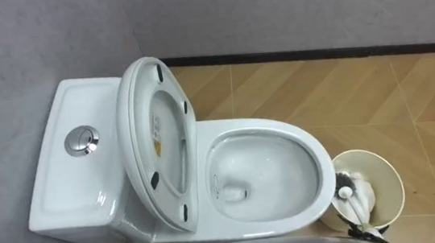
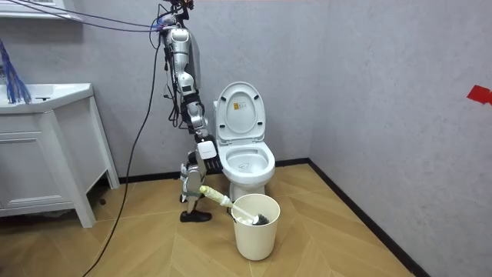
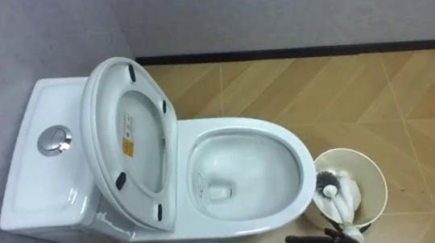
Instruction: Brush toilet
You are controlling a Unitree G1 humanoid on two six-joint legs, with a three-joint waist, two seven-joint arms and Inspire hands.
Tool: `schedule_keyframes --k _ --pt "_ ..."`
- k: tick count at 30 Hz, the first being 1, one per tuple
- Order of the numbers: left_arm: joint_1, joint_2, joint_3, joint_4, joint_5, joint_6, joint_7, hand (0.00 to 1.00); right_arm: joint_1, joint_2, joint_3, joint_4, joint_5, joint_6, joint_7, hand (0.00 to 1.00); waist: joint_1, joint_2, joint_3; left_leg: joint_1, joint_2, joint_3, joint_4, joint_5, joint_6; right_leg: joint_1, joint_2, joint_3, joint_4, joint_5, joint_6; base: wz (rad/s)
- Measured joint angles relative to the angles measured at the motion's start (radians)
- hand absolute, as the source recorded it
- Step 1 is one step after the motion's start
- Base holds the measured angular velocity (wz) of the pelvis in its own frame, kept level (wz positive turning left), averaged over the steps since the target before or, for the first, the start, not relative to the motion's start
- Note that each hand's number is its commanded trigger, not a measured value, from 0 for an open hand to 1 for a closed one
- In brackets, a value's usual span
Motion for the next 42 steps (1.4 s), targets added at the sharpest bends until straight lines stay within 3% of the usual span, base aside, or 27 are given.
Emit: schedule_keyframes --k 18,22,29,32,42 --pt "-0.015 0.002 0.002 -0.001 -0.002 -0.030 0.011 0.00 0.043 0.001 -0.031 -0.049 -0.138 -0.002 -0.087 0.00 0.006 -0.001 0.0048 0.017 0.003 0.038 -0.014 0.000 0.000 -0.012 0.006 0.055 0.001 0.001 -0.001 -0.08" --pt "-0.015 0.002 -0.003 -0.002 -0.004 -0.054 0.030 0.00 0.045 0.002 -0.031 -0.109 -0.276 -0.013 -0.155 0.00 0.005 -0.002 0.0050 0.015 0.002 0.047 -0.013 0.000 0.000 -0.020 0.006 0.063 0.002 0.001 -0.001 -0.07" --pt "-0.025 0.022 -0.024 -0.002 -0.050 -0.116 0.082 0.00 0.045 0.004 -0.031 -0.248 -0.484 -0.068 -0.299 0.00 0.003 -0.006 0.0037 0.002 0.002 0.053 -0.013 0.000 0.000 -0.030 0.007 0.066 0.003 0.006 0.000 -0.03" --pt "-0.028 0.026 -0.029 0.000 -0.050 -0.127 0.097 0.00 0.036 0.004 -0.032 -0.293 -0.576 -0.085 -0.374 0.00 0.001 -0.009 0.0033 -0.007 0.003 0.054 -0.013 0.000 0.000 -0.041 0.007 0.066 0.006 0.008 0.000 0.00" --pt "-0.042 0.041 -0.029 -0.002 -0.071 -0.150 0.099 0.00 0.000 0.000 -0.031 -0.331 -0.633 -0.119 -0.529 0.00 0.008 -0.007 0.0018 -0.049 0.006 0.065 -0.009 0.000 0.000 -0.093 0.007 0.072 0.026 0.011 -0.002 -0.02"
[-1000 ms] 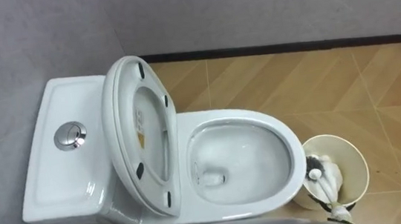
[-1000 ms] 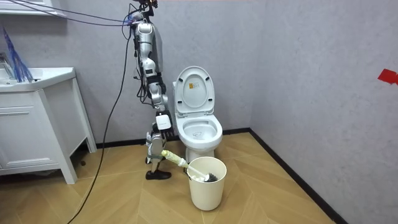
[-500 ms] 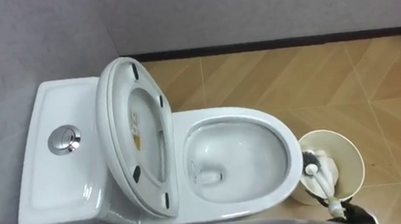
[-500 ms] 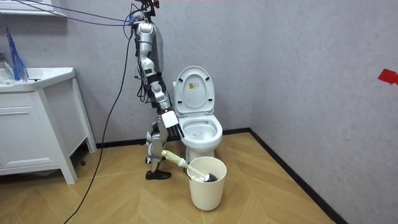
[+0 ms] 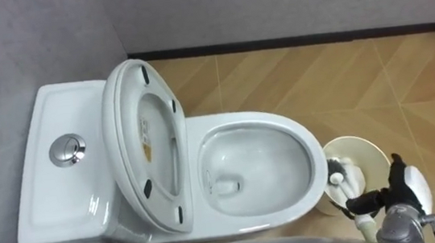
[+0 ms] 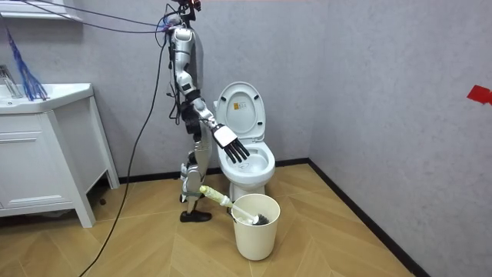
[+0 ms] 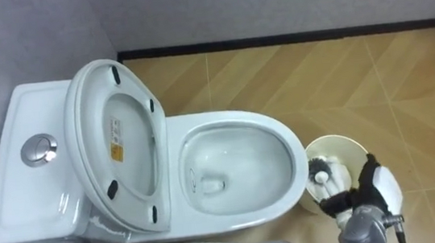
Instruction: Brush toilet
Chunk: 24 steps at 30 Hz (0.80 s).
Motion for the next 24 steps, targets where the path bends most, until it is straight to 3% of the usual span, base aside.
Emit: schedule_keyframes --k 5,12,16,19,21,24 --pt "-0.015 0.026 -0.024 0.000 -0.051 -0.016 0.011 0.00 -0.038 -0.006 0.001 0.051 0.095 -0.001 -0.053 0.00 -0.001 0.000 -0.0003 -0.050 -0.002 -0.013 0.025 0.000 0.000 -0.036 -0.006 -0.014 0.010 0.002 0.002 0.08" --pt "-0.037 0.034 -0.032 0.015 -0.059 -0.017 0.020 0.00 -0.102 -0.021 0.000 0.220 0.261 0.006 -0.059 0.00 0.001 0.015 0.0017 -0.164 -0.002 -0.033 0.073 0.001 0.006 -0.142 -0.014 -0.030 0.067 0.004 0.000 0.05" --pt "-0.052 0.034 -0.033 0.017 -0.059 -0.014 0.020 0.00 -0.144 -0.044 -0.001 0.293 0.383 0.033 -0.035 0.00 0.001 0.039 0.0138 -0.281 0.001 -0.059 0.162 -0.005 0.014 -0.239 -0.022 -0.039 0.125 0.004 -0.002 0.09" --pt "-0.073 0.035 -0.033 0.017 -0.059 -0.014 0.033 0.00 -0.191 -0.066 -0.003 0.341 0.441 0.047 -0.006 0.00 0.002 0.054 0.0145 -0.396 0.002 -0.064 0.240 -0.010 0.023 -0.355 -0.035 -0.044 0.211 -0.007 -0.008 0.09" --pt "-0.099 0.036 -0.033 0.019 -0.061 -0.005 0.040 0.00 -0.234 -0.076 -0.008 0.386 0.486 0.054 0.008 0.00 0.002 0.052 0.0168 -0.456 -0.003 -0.065 0.281 -0.014 0.029 -0.424 -0.048 -0.043 0.277 -0.022 -0.010 0.12" --pt "-0.148 0.046 -0.054 0.020 -0.101 -0.006 0.052 0.00 -0.301 -0.096 -0.008 0.412 0.585 0.063 0.020 0.00 0.004 0.048 0.0272 -0.560 -0.004 -0.067 0.357 -0.033 0.045 -0.535 -0.061 -0.030 0.374 -0.054 -0.009 0.09"
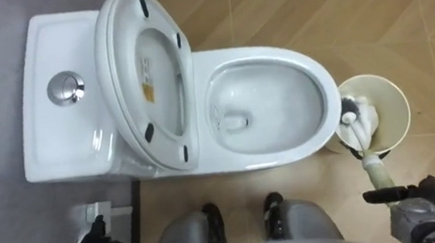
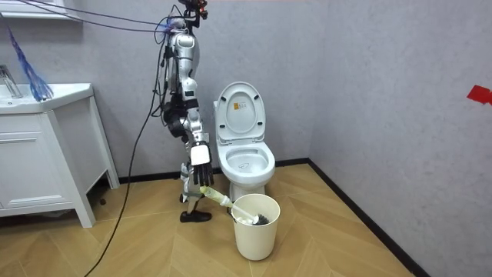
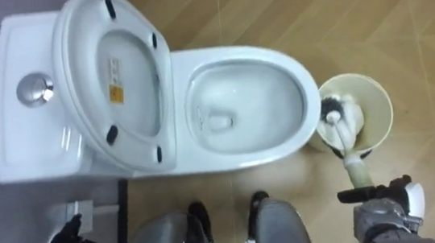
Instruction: Brush toilet
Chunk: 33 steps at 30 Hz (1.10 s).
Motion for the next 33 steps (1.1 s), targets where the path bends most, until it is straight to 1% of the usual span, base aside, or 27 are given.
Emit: schedule_keyframes --k 2,3,5,6,8,10,13,16,17,19,23,25,26,28,30,32,33 --pt "-0.033 0.005 -0.022 -0.009 -0.029 -0.002 0.023 0.00 -0.037 -0.011 0.001 0.009 0.049 0.003 0.000 0.00 0.003 -0.001 0.0004 -0.082 0.002 -0.004 0.054 -0.005 0.003 -0.083 -0.005 0.000 0.052 -0.006 0.005 0.02" --pt "-0.041 0.006 -0.027 -0.009 -0.034 -0.001 0.026 0.00 -0.052 -0.014 0.001 0.006 0.056 0.003 0.000 0.00 0.005 -0.001 0.0004 -0.103 0.002 -0.005 0.066 -0.005 0.003 -0.105 -0.006 0.002 0.063 -0.005 0.004 0.00" --pt "-0.097 0.007 -0.035 -0.010 -0.035 0.003 0.040 0.00 -0.068 -0.028 0.009 0.009 0.080 0.004 0.001 0.00 0.015 -0.001 0.0007 -0.182 0.000 -0.008 0.103 0.005 0.008 -0.182 -0.015 -0.001 0.101 0.004 0.001 0.07" --pt "-0.111 0.007 -0.038 -0.011 -0.035 0.002 0.048 0.00 -0.069 -0.032 0.009 0.010 0.089 0.004 0.004 0.00 0.017 -0.002 0.0014 -0.197 -0.001 -0.010 0.109 0.008 0.010 -0.198 -0.019 -0.001 0.113 0.006 0.004 0.12" --pt "-0.154 0.010 -0.059 -0.026 -0.038 -0.003 0.074 0.00 -0.079 -0.046 0.013 0.012 0.098 0.008 0.013 0.00 0.025 -0.001 0.0015 -0.252 -0.001 -0.011 0.141 0.011 0.012 -0.251 -0.022 0.000 0.141 0.010 0.002 0.03" --pt "-0.173 0.012 -0.077 -0.051 -0.047 -0.008 0.079 0.00 -0.092 -0.056 0.022 0.012 0.104 0.012 0.029 0.00 0.027 -0.001 0.0018 -0.291 0.001 -0.012 0.160 0.012 0.013 -0.289 -0.022 0.000 0.155 0.014 -0.004 -0.02" --pt "-0.204 0.015 -0.110 -0.072 -0.080 -0.019 0.079 0.00 -0.112 -0.074 0.052 0.012 0.133 0.017 0.050 0.00 0.029 0.003 0.0047 -0.347 0.001 -0.013 0.186 0.015 0.017 -0.341 -0.024 0.000 0.179 0.018 -0.007 0.00" --pt "-0.210 0.026 -0.121 -0.096 -0.124 -0.029 0.079 0.00 -0.126 -0.095 0.052 0.010 0.139 0.028 0.060 0.00 0.028 0.004 0.0057 -0.401 0.003 -0.011 0.207 0.014 0.018 -0.398 -0.025 0.003 0.201 0.020 -0.004 0.00" --pt "-0.210 0.031 -0.129 -0.098 -0.141 -0.031 0.086 0.00 -0.139 -0.106 0.060 0.009 0.140 0.031 0.060 0.00 0.035 0.003 0.0061 -0.421 0.003 -0.010 0.215 0.014 0.019 -0.420 -0.024 0.007 0.212 0.021 -0.007 0.00" --pt "-0.210 0.035 -0.144 -0.099 -0.154 -0.031 0.100 0.00 -0.148 -0.124 0.081 0.006 0.139 0.036 0.059 0.00 0.038 0.001 0.0080 -0.445 0.001 -0.008 0.224 0.015 0.023 -0.449 -0.028 0.012 0.231 0.019 -0.015 0.03" --pt "-0.199 0.053 -0.177 -0.143 -0.163 -0.032 0.118 0.00 -0.176 -0.153 0.095 0.000 0.136 0.035 0.060 0.00 0.048 -0.002 0.0095 -0.501 -0.001 -0.017 0.265 0.008 0.019 -0.502 -0.039 0.000 0.279 -0.002 -0.027 0.11" --pt "-0.194 0.054 -0.193 -0.151 -0.192 -0.035 0.123 0.00 -0.190 -0.159 0.100 -0.015 0.136 0.034 0.060 0.00 0.050 -0.003 0.0105 -0.511 0.001 -0.019 0.277 0.002 0.016 -0.510 -0.038 -0.003 0.291 -0.012 -0.030 0.08" --pt "-0.193 0.054 -0.196 -0.155 -0.192 -0.038 0.134 0.00 -0.194 -0.164 0.101 -0.029 0.133 0.030 0.060 0.00 0.050 -0.006 0.0124 -0.517 0.001 -0.020 0.282 0.000 0.013 -0.517 -0.039 -0.004 0.299 -0.017 -0.032 0.06" --pt "-0.183 0.059 -0.196 -0.171 -0.192 -0.041 0.141 0.00 -0.196 -0.171 0.106 -0.034 0.130 0.021 0.059 0.00 0.051 -0.006 0.0125 -0.529 0.001 -0.027 0.294 -0.006 0.008 -0.525 -0.039 -0.009 0.311 -0.024 -0.037 0.06" --pt "-0.175 0.062 -0.196 -0.182 -0.193 -0.048 0.146 0.00 -0.195 -0.180 0.118 -0.037 0.130 0.022 0.059 0.00 0.051 -0.007 0.0132 -0.536 0.004 -0.028 0.304 -0.010 0.006 -0.532 -0.041 -0.009 0.324 -0.033 -0.040 0.06" --pt "-0.170 0.066 -0.197 -0.193 -0.212 -0.048 0.163 0.00 -0.198 -0.184 0.129 -0.042 0.132 0.022 0.056 0.00 0.051 -0.016 0.0188 -0.538 0.007 -0.024 0.304 -0.012 0.003 -0.539 -0.040 -0.005 0.331 -0.038 -0.044 0.00" --pt "-0.170 0.066 -0.197 -0.195 -0.217 -0.048 0.165 0.00 -0.199 -0.184 0.129 -0.043 0.133 0.022 0.054 0.00 0.051 -0.017 0.0193 -0.539 0.008 -0.023 0.304 -0.013 0.002 -0.540 -0.040 -0.006 0.331 -0.039 -0.046 0.00"
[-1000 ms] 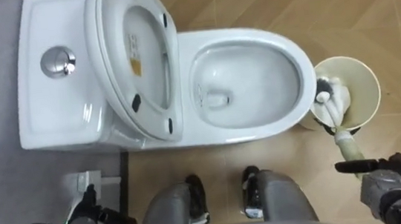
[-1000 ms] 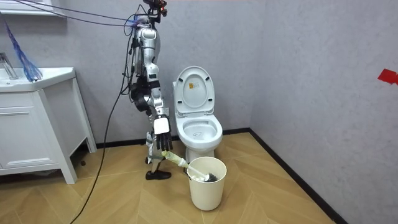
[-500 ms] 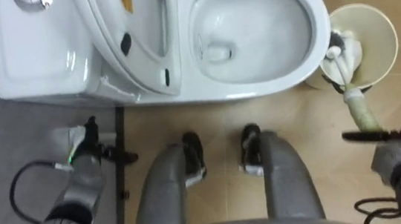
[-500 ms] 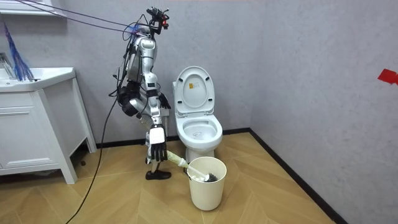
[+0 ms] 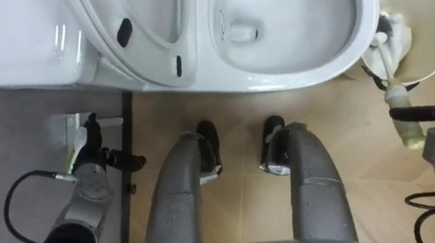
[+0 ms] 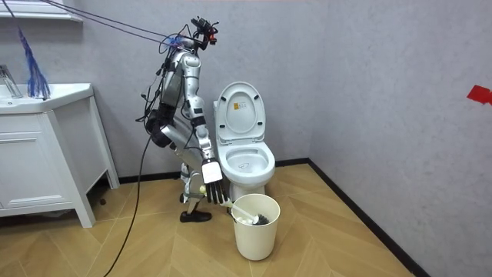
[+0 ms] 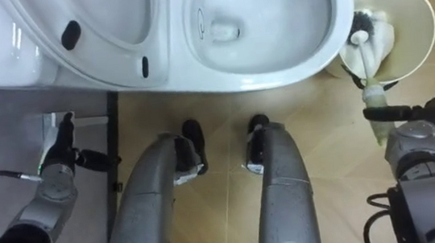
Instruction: Brush toilet
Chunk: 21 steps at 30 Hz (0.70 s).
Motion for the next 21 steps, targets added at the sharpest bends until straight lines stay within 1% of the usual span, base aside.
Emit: schedule_keyframes --k 2,5,12,17,21 --pt "0.000 0.000 0.000 -0.005 -0.019 0.000 0.018 0.00 -0.006 -0.001 0.002 0.001 0.001 0.001 -0.008 0.00 -0.001 0.000 -0.0001 -0.008 0.007 0.001 0.002 -0.001 -0.002 -0.007 0.001 -0.002 0.000 0.001 -0.004 0.00" --pt "0.002 0.003 -0.001 -0.007 -0.036 -0.001 0.027 0.00 -0.013 -0.002 0.002 0.000 0.001 0.001 -0.017 0.00 -0.001 -0.001 0.0000 -0.009 0.008 0.000 0.002 -0.001 -0.004 -0.008 0.001 -0.008 0.000 0.001 -0.009 0.00" --pt "0.010 0.007 -0.008 -0.016 -0.052 -0.006 0.039 0.00 -0.014 -0.004 0.002 -0.016 -0.001 0.001 -0.018 0.00 -0.001 -0.004 -0.0012 -0.009 0.007 -0.003 0.000 -0.003 -0.005 -0.004 0.001 -0.013 -0.003 0.000 -0.009 0.00" --pt "0.017 0.020 -0.012 -0.022 -0.052 -0.012 0.039 0.00 -0.003 -0.004 0.002 -0.017 -0.002 -0.001 -0.017 0.00 -0.006 -0.006 -0.0013 -0.010 0.007 -0.007 0.003 -0.002 -0.005 -0.002 0.000 -0.020 -0.003 0.000 -0.010 0.00" --pt "0.015 0.024 -0.017 -0.022 -0.052 -0.013 0.039 0.00 0.003 -0.004 0.013 -0.016 0.000 -0.001 -0.014 0.00 -0.006 -0.006 -0.0015 -0.014 0.008 -0.013 0.007 -0.002 -0.005 -0.002 0.001 -0.023 -0.003 0.000 -0.011 0.00"
